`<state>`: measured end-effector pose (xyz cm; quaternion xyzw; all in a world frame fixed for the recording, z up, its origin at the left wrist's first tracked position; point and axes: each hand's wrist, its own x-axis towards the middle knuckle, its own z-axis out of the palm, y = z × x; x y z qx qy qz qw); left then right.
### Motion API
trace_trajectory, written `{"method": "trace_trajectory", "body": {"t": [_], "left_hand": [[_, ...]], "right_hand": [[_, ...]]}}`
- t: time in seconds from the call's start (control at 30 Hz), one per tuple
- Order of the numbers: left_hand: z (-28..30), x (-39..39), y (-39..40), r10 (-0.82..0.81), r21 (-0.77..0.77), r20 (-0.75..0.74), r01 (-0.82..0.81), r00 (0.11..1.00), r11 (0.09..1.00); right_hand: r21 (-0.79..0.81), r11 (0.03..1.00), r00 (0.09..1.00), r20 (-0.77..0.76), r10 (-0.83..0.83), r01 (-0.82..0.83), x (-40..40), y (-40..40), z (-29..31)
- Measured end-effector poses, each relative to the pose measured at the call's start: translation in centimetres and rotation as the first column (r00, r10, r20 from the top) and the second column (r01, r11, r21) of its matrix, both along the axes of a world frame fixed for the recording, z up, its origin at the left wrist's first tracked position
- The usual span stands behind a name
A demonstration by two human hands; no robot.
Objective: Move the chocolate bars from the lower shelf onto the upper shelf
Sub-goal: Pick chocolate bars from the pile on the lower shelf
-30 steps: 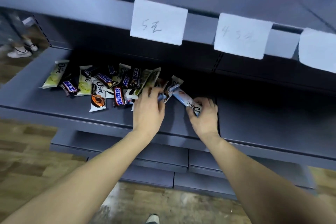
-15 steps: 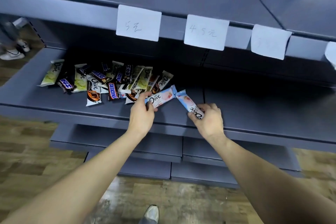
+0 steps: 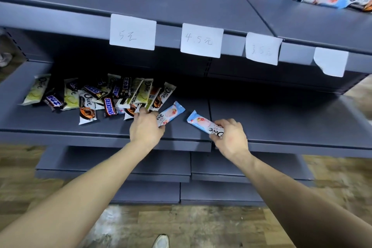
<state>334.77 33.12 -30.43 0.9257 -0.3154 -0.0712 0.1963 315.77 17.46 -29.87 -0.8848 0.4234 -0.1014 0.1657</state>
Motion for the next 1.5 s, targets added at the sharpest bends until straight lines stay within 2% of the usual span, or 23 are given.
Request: {"method": "trace_trajectory", "body": {"t": [0.07, 0.17, 0.23, 0.37, 0.47, 0.63, 0.7, 0.77, 0.83, 0.9, 1.0, 1.1, 1.2, 1.4, 1.5], "left_hand": [[0.1, 0.2, 0.0, -0.025, 0.039, 0.04, 0.023, 0.999, 0.999], [0.5, 0.3, 0.2, -0.045, 0.074, 0.022, 0.043, 0.999, 0.996], [0.6, 0.3, 0.3, -0.045, 0.093, 0.013, 0.044, 0.999, 0.995], [0.6, 0.3, 0.7, -0.041, 0.102, 0.01, 0.04, 0.999, 0.994], [0.5, 0.7, 1.1, -0.059, 0.086, 0.023, 0.057, 0.998, 0.995], [0.4, 1.6, 1.8, -0.121, 0.083, 0.119, 0.112, 0.985, 0.99], [0.4, 2.0, 1.9, -0.145, 0.095, 0.11, 0.135, 0.983, 0.986], [0.5, 2.5, 2.0, -0.166, 0.103, 0.088, 0.157, 0.982, 0.982], [0.6, 2.9, 2.2, -0.183, 0.112, 0.09, 0.173, 0.979, 0.979], [0.7, 3.3, 2.3, -0.2, 0.127, 0.096, 0.187, 0.975, 0.974], [0.7, 3.4, 2.6, -0.219, 0.145, 0.111, 0.202, 0.969, 0.969], [0.5, 3.3, 2.8, -0.222, 0.128, 0.123, 0.206, 0.967, 0.97], [0.4, 3.1, 3.0, -0.189, 0.086, 0.073, 0.183, 0.979, 0.979], [0.6, 1.6, 3.8, -0.121, 0.058, 0.03, 0.119, 0.992, 0.991], [1.2, 0.2, 4.3, -0.093, 0.051, 0.03, 0.091, 0.995, 0.995]], "right_hand": [[-0.017, 1.0, 1.0, -0.015, 0.014, -0.015, -0.4, -0.1, 0.2], [-0.03, 0.999, 0.999, -0.029, 0.017, -0.017, -0.9, -0.3, 0.5], [-0.013, 0.999, 0.999, -0.031, -0.043, 0.043, -0.9, -0.4, 0.5], [0.163, 0.957, 0.969, 0.031, -0.247, 0.239, 0.2, 0.0, 0.3], [0.228, 0.943, 0.962, 0.071, -0.264, 0.242, 1.6, 0.7, 0.0], [0.202, 0.967, 0.974, 0.135, -0.185, 0.155, 3.7, 1.5, 0.0], [0.27, 0.961, 0.964, 0.232, -0.128, 0.062, 4.4, 1.3, -0.1], [0.243, 0.97, 0.966, 0.256, -0.036, -0.028, 4.8, 0.8, -0.4], [0.095, 0.992, 0.988, 0.137, 0.073, -0.087, 4.7, -0.4, -0.7], [-0.031, 0.986, 0.983, -0.083, 0.163, -0.166, 4.9, -1.6, -0.8], [0.013, 0.973, 0.945, -0.236, 0.227, -0.23, 5.6, -3.1, -0.8], [0.07, 0.971, 0.948, -0.212, 0.239, -0.229, 5.8, -3.9, -0.9], [0.073, 0.96, 0.95, -0.144, 0.278, -0.27, 5.1, -4.1, -0.5], [0.019, 0.955, 0.943, -0.152, 0.295, -0.296, 2.6, -2.7, 0.1], [-0.033, 0.95, 0.948, -0.091, 0.306, -0.31, 0.4, -1.9, 0.5]]}}
